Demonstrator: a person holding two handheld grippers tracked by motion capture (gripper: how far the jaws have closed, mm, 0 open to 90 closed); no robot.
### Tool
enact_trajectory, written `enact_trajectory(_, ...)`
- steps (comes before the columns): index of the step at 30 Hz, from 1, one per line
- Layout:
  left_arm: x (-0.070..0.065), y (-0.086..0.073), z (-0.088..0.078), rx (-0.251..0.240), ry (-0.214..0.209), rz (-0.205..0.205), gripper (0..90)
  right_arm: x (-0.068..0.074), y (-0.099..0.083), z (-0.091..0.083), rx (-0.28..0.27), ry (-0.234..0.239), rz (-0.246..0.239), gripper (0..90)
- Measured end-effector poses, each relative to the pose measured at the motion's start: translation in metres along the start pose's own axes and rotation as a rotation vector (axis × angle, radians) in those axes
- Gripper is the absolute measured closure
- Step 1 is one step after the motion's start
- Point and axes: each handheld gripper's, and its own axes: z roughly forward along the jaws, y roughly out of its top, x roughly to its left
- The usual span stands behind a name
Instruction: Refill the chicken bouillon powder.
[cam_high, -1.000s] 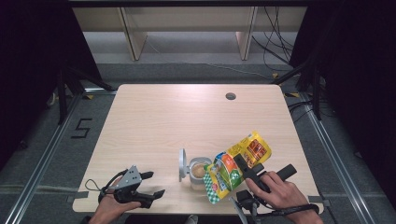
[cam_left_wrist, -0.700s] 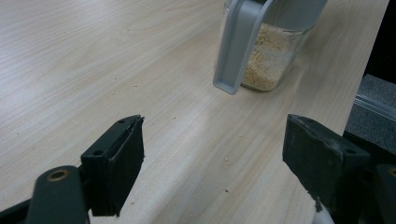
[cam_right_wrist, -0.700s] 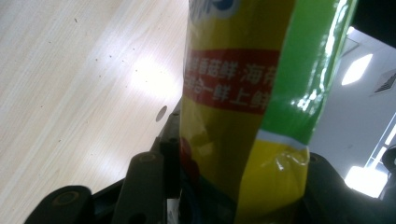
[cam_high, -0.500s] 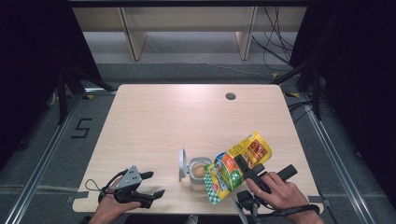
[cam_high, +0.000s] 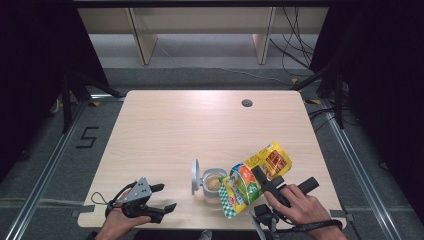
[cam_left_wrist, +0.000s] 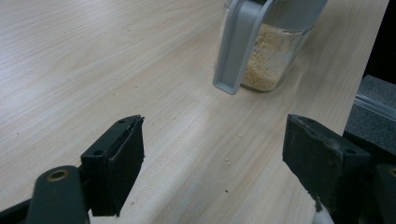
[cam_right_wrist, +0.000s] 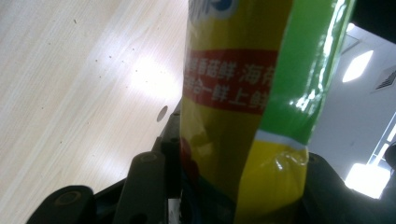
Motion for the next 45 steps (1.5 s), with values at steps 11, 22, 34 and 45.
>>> enact_trajectory(11,0.0,0.0,0.0,0.0,-0.001,0.0,20.3,0.001,0.0,0.0,-0.008,-0.005,0.016,63.5)
enact_trajectory(22,-0.001,-0.001,0.001,0.0,-0.002,-0.026,20.3,0.001,0.002,0.0,-0.009,-0.003,0.006,63.5)
enact_trajectory(34,0.0,0.0,0.0,0.0,-0.002,-0.001,20.3,0.002,0.001,0.0,-0.018,-0.002,0.04,63.5)
enact_trajectory(45,0.0,0.0,0.0,0.001,-0.002,-0.001,20.3,0.013,-0.004,0.001,-0.053,0.007,0.187,64.8)
